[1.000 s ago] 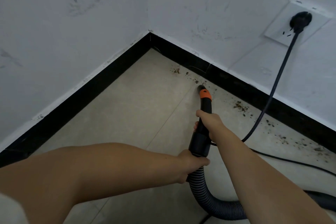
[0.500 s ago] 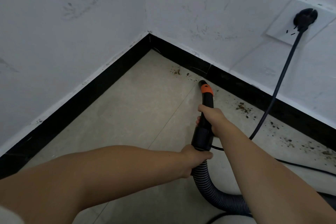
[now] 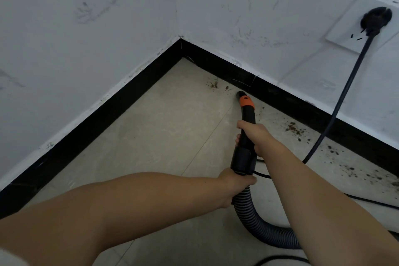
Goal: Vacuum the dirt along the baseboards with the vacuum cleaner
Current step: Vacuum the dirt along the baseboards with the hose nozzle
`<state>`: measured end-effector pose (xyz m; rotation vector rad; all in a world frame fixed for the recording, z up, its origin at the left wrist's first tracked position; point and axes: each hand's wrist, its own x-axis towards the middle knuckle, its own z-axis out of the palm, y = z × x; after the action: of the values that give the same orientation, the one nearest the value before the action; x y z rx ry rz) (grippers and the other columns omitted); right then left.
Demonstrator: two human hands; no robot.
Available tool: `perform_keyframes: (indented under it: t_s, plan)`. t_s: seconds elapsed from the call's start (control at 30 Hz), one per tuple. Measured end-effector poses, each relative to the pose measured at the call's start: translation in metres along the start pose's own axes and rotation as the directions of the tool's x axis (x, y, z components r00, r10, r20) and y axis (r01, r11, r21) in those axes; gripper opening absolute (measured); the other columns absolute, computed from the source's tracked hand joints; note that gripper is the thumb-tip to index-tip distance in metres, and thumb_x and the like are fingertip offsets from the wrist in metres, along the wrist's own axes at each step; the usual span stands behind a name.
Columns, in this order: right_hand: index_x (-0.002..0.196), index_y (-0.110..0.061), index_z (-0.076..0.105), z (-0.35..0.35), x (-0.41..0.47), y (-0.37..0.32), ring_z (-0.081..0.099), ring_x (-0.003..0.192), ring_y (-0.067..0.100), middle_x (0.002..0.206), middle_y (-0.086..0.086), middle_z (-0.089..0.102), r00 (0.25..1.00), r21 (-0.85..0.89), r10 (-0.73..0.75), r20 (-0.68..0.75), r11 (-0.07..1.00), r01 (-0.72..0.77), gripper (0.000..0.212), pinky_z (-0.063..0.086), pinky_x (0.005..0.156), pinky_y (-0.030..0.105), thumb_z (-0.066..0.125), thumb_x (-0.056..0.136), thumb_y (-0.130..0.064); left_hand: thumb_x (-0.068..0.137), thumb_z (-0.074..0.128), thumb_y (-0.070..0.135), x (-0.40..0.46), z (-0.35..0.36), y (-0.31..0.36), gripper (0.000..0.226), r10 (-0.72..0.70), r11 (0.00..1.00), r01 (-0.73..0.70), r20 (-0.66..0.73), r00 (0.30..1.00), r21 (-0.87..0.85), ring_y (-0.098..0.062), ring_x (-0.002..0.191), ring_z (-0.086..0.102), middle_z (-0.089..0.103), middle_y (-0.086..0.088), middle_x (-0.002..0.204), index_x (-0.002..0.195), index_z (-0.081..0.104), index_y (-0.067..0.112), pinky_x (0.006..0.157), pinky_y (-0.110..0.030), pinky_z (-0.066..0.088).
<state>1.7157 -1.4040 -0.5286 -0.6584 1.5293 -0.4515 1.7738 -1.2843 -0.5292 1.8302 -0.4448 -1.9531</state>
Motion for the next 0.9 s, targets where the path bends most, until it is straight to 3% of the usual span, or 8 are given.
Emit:
perform_keyframes:
  t_s: [0.1, 0.27, 0.47, 0.6, 0.73, 0.9]
  plan:
    - [0.105, -0.002, 0.051, -0.001, 0.002, -0.002, 0.055, 0.055, 0.022, 0.07, 0.013, 0.056, 1.0, -0.01, 0.0, -0.014, 1.0, 0.0, 0.023, 0.053, 0.057, 0.032, 0.062, 0.087, -0.011, 0.087, 0.067, 0.019, 0.001, -0.001, 0.002, 0.02, 0.006, 1.0, -0.005, 0.013, 1.0, -0.005, -0.019, 0.096, 0.054, 0.056, -0.002, 0.092, 0.103, 0.055, 0.015, 0.082, -0.028, 0.046]
    - [0.094, -0.004, 0.05, -0.003, 0.005, -0.01, 0.054, 0.055, 0.022, 0.07, 0.012, 0.055, 1.0, -0.016, 0.005, -0.022, 1.0, -0.005, 0.014, 0.051, 0.052, 0.03, 0.061, 0.088, -0.01, 0.086, 0.068, 0.018, 0.004, 0.002, 0.009, 0.039, 0.016, 1.0, -0.016, -0.003, 1.0, -0.012, -0.02, 0.097, 0.054, 0.057, -0.006, 0.102, 0.122, 0.055, 0.009, 0.085, -0.029, 0.049]
    - [0.094, -0.006, 0.049, 0.014, 0.004, -0.01, 0.055, 0.055, 0.022, 0.071, 0.013, 0.055, 1.0, -0.083, 0.0, 0.007, 0.997, 0.001, 0.014, 0.052, 0.055, 0.032, 0.061, 0.088, -0.011, 0.087, 0.066, 0.019, 0.006, -0.008, 0.005, 0.013, -0.003, 0.999, 0.003, -0.007, 1.0, -0.038, -0.018, 0.094, 0.054, 0.053, 0.001, 0.084, 0.093, 0.054, 0.016, 0.08, -0.027, 0.046]
    - [0.094, -0.006, 0.049, 0.028, 0.001, -0.003, 0.054, 0.054, 0.023, 0.07, 0.013, 0.055, 1.0, -0.077, -0.014, 0.002, 0.997, 0.014, 0.014, 0.051, 0.053, 0.031, 0.062, 0.088, -0.011, 0.087, 0.066, 0.019, 0.008, -0.019, -0.006, 0.021, -0.01, 0.999, 0.009, -0.021, 1.0, -0.041, -0.02, 0.094, 0.055, 0.054, -0.001, 0.086, 0.103, 0.053, 0.013, 0.081, -0.029, 0.048]
    - [0.087, -0.008, 0.048, 0.044, -0.002, 0.001, 0.054, 0.054, 0.022, 0.07, 0.013, 0.055, 0.999, -0.053, -0.028, -0.019, 0.998, 0.027, 0.013, 0.051, 0.052, 0.03, 0.061, 0.089, -0.011, 0.086, 0.065, 0.018, 0.01, -0.035, -0.01, 0.022, -0.007, 0.999, 0.006, -0.039, 0.999, -0.035, -0.02, 0.09, 0.056, 0.056, -0.003, 0.088, 0.104, 0.054, 0.013, 0.076, -0.028, 0.048]
    - [0.094, -0.006, 0.049, 0.055, 0.003, -0.012, 0.053, 0.054, 0.021, 0.07, 0.012, 0.055, 0.998, -0.039, -0.04, -0.039, 0.999, 0.038, 0.014, 0.051, 0.051, 0.029, 0.061, 0.089, -0.011, 0.085, 0.066, 0.018, 0.016, -0.046, 0.001, 0.021, 0.02, 0.999, -0.022, -0.057, 0.998, -0.039, -0.02, 0.091, 0.057, 0.057, -0.003, 0.086, 0.103, 0.055, 0.012, 0.078, -0.029, 0.049]
